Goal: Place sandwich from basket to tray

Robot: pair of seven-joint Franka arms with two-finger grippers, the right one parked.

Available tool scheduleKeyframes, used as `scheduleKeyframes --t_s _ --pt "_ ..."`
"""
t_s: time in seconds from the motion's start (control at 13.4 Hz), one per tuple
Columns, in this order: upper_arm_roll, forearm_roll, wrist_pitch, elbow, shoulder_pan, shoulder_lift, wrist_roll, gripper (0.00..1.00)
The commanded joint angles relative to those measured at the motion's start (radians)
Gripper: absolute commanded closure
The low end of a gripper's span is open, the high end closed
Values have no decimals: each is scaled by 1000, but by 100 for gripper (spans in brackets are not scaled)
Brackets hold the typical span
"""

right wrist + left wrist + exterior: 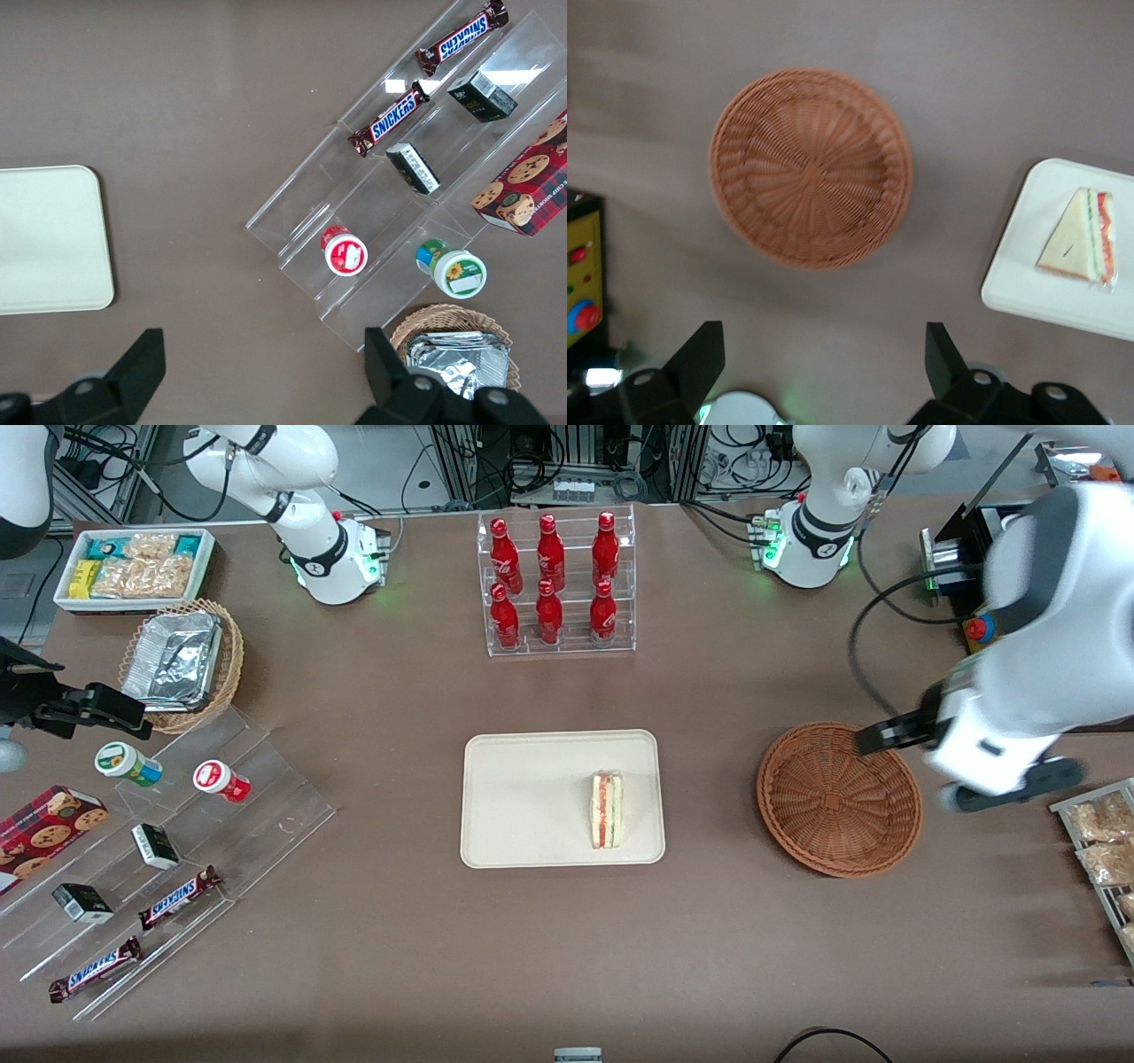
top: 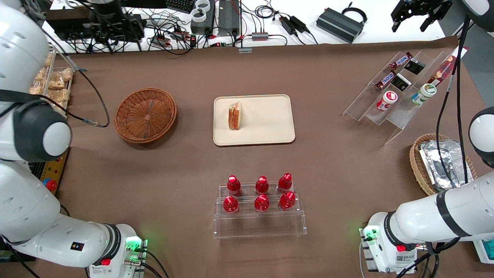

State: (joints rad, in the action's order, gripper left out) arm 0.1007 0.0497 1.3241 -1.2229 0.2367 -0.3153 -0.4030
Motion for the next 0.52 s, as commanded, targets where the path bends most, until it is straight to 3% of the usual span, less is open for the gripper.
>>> scheduleKeyframes --t_s 0.0,0.45 --pt "-88 16 -69 -47 -110 85 4 0" --pt "-177 4 -169 -191 -240 206 87 0"
